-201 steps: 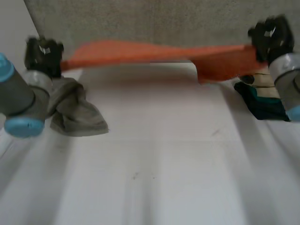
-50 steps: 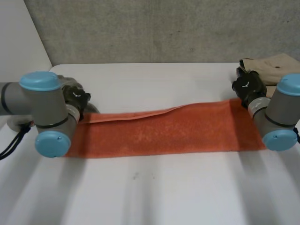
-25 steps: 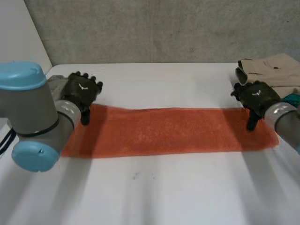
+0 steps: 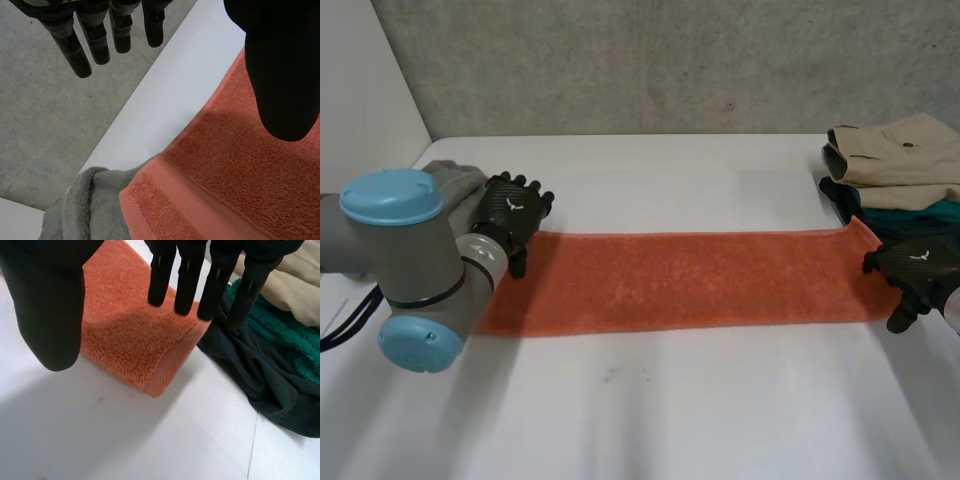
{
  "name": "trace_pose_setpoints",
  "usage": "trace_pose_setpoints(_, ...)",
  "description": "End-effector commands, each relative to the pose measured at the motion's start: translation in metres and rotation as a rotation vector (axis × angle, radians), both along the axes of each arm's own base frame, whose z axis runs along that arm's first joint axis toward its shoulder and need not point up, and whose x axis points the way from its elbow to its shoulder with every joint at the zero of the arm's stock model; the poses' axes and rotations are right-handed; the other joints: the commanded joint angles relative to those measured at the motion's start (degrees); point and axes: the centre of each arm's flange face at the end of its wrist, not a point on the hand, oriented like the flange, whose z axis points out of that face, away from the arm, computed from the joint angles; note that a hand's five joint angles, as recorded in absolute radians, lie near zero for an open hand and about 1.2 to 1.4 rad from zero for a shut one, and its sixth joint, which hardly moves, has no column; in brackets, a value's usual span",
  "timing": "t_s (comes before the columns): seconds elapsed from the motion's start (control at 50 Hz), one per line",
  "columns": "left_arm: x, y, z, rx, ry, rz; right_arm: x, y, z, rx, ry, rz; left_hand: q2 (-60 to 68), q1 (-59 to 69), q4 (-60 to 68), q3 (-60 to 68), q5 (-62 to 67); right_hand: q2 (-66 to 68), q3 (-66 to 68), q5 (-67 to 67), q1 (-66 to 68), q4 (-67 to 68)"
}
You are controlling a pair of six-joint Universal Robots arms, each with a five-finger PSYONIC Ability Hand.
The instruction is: Fold the laundry.
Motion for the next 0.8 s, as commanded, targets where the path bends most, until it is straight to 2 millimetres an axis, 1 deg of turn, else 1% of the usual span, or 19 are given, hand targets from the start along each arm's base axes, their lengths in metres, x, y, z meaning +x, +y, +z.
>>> trace_pose_setpoints(0.02,0.002,0.006,-0.001,0.012,-0.004,-0.003,0.001,-0.010,-0.017,-0.001,0.015,0.020,0.1,0.9,0.3,-0.2,-1.1,20.5,20.2,20.1,20.3,20.2)
trace_pose_setpoints(0.08,0.003,0.008,0.002,0.007,-0.002,-0.003,-0.001,-0.015,-0.022,0.003,0.018,0.015,0.1,0.9,0.3,-0.2,-1.1,48.8,48.6,48.4,48.6,48.5)
trace_pose_setpoints(0.14,0.004,0.010,0.007,-0.003,0.001,-0.001,-0.004,-0.019,-0.021,-0.008,0.031,0.001,0.1,0.9,0.3,-0.2,-1.1,48.9,48.7,48.5,48.7,48.6)
trace_pose_setpoints(0.22,0.005,0.015,0.018,-0.022,0.011,-0.001,-0.027,-0.027,-0.019,-0.015,0.034,-0.063,0.0,0.8,0.1,-0.4,-1.2,48.9,48.7,48.5,48.7,48.6)
trace_pose_setpoints(0.24,0.006,0.017,0.022,-0.031,0.013,-0.001,-0.041,-0.031,-0.017,-0.021,0.030,-0.093,0.0,0.8,0.1,-0.4,-1.2,48.9,48.7,48.5,48.7,48.6)
trace_pose_setpoints(0.26,0.006,0.018,0.025,-0.037,0.016,-0.003,-0.047,-0.033,-0.016,-0.026,0.030,-0.108,0.0,0.8,0.1,-0.4,-1.2,48.9,48.7,48.5,48.7,48.6)
trace_pose_setpoints(0.3,0.007,0.020,0.030,-0.047,0.022,-0.002,-0.061,-0.036,-0.009,-0.039,0.033,-0.141,0.0,0.8,0.1,-0.4,-1.2,48.9,48.7,48.5,48.7,48.6)
trace_pose_setpoints(0.32,0.008,0.022,0.035,-0.057,0.027,-0.002,-0.071,-0.038,-0.003,-0.054,0.038,-0.162,0.0,0.8,0.1,-0.4,-1.2,48.9,48.7,48.5,48.7,48.6)
trace_pose_setpoints(0.36,0.009,0.025,0.041,-0.065,0.042,0.000,-0.076,-0.037,0.002,-0.065,0.046,-0.154,0.0,0.8,0.1,-0.4,-1.2,48.9,48.7,48.5,48.7,48.6)
trace_pose_setpoints(0.4,0.009,0.026,0.045,-0.071,0.061,0.001,-0.073,-0.034,0.002,-0.059,0.043,-0.129,0.0,0.8,0.1,-0.4,-1.2,23.2,22.9,22.8,23.0,22.9)
trace_pose_setpoints(0.42,0.009,0.027,0.048,-0.069,0.081,0.001,-0.068,-0.030,0.001,-0.041,0.010,-0.096,-0.2,0.6,-0.1,-0.6,-1.4,1.1,0.8,0.7,0.9,0.8)
trace_pose_setpoints(0.44,0.009,0.028,0.049,-0.066,0.092,0.002,-0.064,-0.028,0.001,-0.033,-0.006,-0.076,-0.2,0.6,-0.1,-0.6,-1.4,-1.4,-1.7,-1.9,-1.6,-1.8)
trace_pose_setpoints(0.54,0.009,0.033,0.055,-0.038,0.192,-0.002,-0.051,-0.020,0.000,0.015,-0.146,-0.015,0.0,0.8,0.1,-0.4,-1.2,-0.6,-0.9,-1.1,-0.8,-1.0)
trace_pose_setpoints(0.62,0.005,0.041,0.057,-0.012,0.239,-0.053,-0.045,-0.018,0.000,0.022,-0.162,0.005,0.0,0.8,0.1,-0.4,-1.2,0.7,0.4,0.3,0.5,0.4)
trace_pose_setpoints(0.7,0.004,0.045,0.055,0.004,0.245,-0.079,-0.039,-0.018,-0.002,0.022,-0.163,0.026,0.1,0.9,0.3,-0.2,-1.1,2.2,1.9,1.8,2.0,1.9)
trace_pose_setpoints(0.76,0.005,0.044,0.054,0.008,0.244,-0.077,-0.032,-0.020,-0.013,0.041,-0.163,0.045,0.1,0.9,0.3,-0.2,-1.1,3.9,3.6,3.5,3.7,3.6)
trace_pose_setpoints(0.8,0.005,0.044,0.052,0.013,0.243,-0.077,-0.029,-0.022,-0.017,0.041,-0.156,0.056,0.1,0.9,0.3,-0.2,-1.1,4.9,4.6,4.5,4.7,4.6)
